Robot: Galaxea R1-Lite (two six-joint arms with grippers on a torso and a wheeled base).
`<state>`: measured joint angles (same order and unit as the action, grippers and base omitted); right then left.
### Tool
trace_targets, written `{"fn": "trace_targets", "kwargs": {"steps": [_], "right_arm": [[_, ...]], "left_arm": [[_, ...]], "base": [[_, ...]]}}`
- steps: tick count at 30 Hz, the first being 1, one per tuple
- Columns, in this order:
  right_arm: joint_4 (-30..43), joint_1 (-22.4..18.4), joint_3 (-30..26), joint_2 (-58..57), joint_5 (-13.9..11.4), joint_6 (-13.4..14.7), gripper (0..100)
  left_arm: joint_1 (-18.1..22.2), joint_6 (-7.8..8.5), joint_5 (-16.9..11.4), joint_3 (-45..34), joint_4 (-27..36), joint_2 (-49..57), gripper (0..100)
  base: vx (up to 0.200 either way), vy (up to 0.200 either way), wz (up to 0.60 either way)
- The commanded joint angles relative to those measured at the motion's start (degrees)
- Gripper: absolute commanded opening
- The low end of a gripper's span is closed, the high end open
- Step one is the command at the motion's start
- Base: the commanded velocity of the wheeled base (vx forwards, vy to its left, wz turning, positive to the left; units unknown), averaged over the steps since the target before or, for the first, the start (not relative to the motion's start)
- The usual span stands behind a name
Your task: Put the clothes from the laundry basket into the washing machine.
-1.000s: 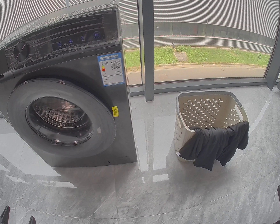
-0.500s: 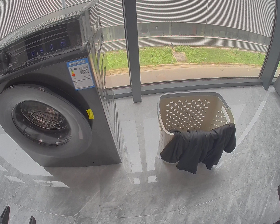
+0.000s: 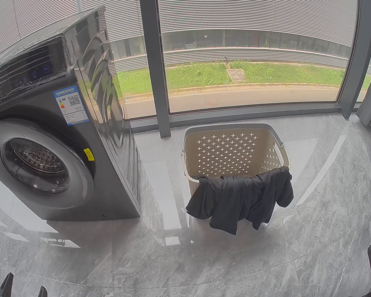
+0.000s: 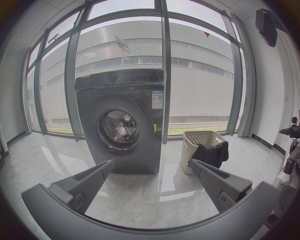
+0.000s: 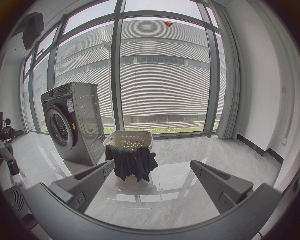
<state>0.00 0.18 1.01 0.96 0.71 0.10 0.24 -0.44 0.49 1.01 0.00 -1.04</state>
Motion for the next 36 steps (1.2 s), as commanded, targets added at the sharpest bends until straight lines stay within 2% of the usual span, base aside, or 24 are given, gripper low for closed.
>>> {"fn": "trace_targets", "kwargs": {"steps": [1,19,36], "right_arm": [[0.0,-0.01,-1.01,-0.79,0.0,-0.01,100],[0.0,-0.01,-1.01,-0.79,0.0,-0.01,100],[0.0,-0.09,-1.01,-0.79,0.0,-0.01,100]], "left_arm": [[0.02,-0.09,-0.05,-1.01,0.0,0.95,100],[0.02,-0.09,-0.05,-1.01,0.0,0.95,100],[0.02,-0.09,-0.05,-1.01,-0.09,0.95,100]], "base": [[0.0,0.0,0.0],[0.2,0.0,0.0],[0.0,0.0,0.0]]}}
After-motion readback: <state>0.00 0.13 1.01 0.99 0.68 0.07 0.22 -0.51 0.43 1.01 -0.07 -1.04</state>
